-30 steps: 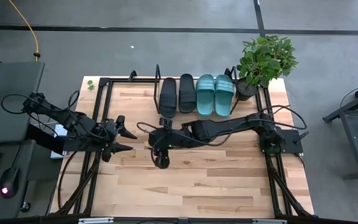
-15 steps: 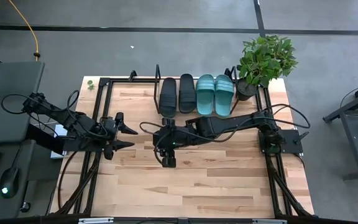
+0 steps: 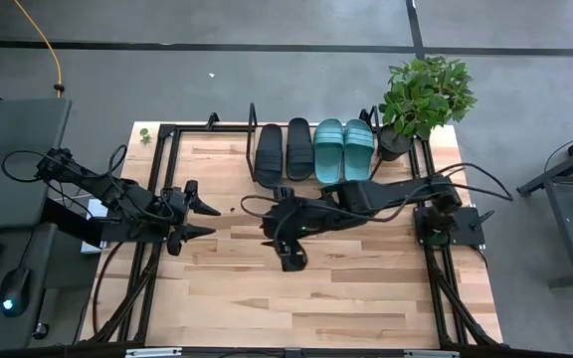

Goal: Pick and place slides into the shelf
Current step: Return to Home Position

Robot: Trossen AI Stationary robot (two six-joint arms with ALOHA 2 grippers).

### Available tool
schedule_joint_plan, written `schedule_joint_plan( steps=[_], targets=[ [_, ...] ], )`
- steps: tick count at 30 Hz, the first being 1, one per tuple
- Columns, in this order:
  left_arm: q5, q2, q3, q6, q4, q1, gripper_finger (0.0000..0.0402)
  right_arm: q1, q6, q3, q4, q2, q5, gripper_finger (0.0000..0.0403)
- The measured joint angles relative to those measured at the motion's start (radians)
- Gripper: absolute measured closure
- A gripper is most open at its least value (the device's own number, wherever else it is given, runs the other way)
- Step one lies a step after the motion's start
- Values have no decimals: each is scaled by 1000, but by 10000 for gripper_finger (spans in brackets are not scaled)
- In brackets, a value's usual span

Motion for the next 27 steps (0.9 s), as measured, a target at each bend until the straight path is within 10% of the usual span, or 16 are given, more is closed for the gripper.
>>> schedule_joint_plan(
  steps=[20, 27],
  targets=[
    [-5, 0, 0, -6, -7, 0, 186, -51, -16, -25, -161, -257, -70, 237],
    [-5, 0, 0, -6, -7, 0, 186, -55, -21, -552, 185, -598, -68, 237]
  ],
)
